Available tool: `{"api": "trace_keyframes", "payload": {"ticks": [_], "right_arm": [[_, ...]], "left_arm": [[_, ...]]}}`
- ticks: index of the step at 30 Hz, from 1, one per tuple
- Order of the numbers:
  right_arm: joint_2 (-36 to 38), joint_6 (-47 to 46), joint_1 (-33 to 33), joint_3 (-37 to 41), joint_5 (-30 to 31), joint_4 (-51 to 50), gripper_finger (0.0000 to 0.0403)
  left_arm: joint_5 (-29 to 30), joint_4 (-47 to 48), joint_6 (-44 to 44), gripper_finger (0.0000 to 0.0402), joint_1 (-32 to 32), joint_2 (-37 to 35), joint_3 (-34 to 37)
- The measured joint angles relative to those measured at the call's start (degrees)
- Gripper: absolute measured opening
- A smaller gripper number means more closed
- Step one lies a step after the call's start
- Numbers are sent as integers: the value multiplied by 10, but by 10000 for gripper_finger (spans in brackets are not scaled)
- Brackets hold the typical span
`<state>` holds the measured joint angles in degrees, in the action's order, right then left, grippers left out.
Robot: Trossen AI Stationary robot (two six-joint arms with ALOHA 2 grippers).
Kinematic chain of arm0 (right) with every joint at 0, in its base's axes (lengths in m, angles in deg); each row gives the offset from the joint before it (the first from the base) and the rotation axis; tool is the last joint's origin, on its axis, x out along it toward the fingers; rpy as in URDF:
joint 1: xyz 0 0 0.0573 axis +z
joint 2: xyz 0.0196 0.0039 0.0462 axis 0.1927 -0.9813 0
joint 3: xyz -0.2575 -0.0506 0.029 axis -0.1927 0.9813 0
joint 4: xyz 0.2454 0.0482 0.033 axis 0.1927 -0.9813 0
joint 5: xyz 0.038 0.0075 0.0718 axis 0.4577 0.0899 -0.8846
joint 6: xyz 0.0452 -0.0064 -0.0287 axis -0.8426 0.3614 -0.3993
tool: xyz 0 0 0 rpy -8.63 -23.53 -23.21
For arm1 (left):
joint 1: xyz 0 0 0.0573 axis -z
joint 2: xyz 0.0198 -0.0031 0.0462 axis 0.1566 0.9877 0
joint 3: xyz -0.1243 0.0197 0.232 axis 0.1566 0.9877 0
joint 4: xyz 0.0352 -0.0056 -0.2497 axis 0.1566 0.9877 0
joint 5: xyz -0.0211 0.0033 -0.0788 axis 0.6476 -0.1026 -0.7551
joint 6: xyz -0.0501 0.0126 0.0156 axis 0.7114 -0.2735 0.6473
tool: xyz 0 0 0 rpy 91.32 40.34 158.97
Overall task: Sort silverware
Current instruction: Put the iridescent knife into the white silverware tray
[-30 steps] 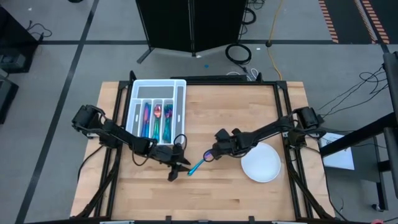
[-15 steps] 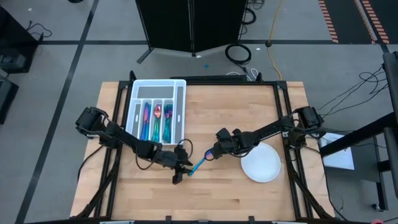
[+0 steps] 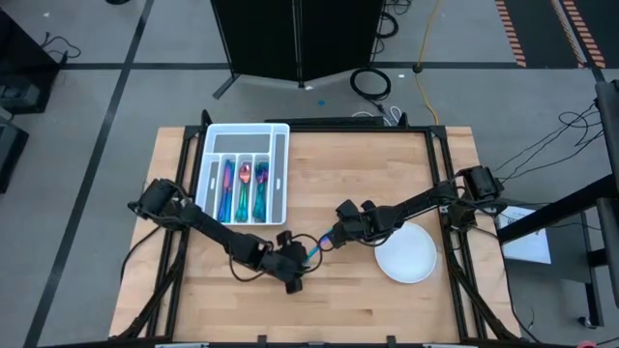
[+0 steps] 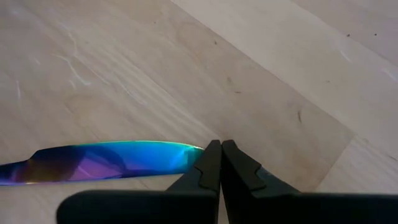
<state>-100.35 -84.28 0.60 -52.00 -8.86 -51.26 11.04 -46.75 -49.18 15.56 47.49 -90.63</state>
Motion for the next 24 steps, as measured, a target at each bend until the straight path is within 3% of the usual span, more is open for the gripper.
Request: {"api": "trace_keyframes", "payload": {"ticks": [5, 24], "right_arm": [[0, 2, 0, 0, 0, 0, 0], [0, 9, 2, 1, -4, 14, 0]], "left_arm": [[24, 39, 70, 157, -5, 6, 1], [17, 101, 49, 157, -1, 6, -1]]}}
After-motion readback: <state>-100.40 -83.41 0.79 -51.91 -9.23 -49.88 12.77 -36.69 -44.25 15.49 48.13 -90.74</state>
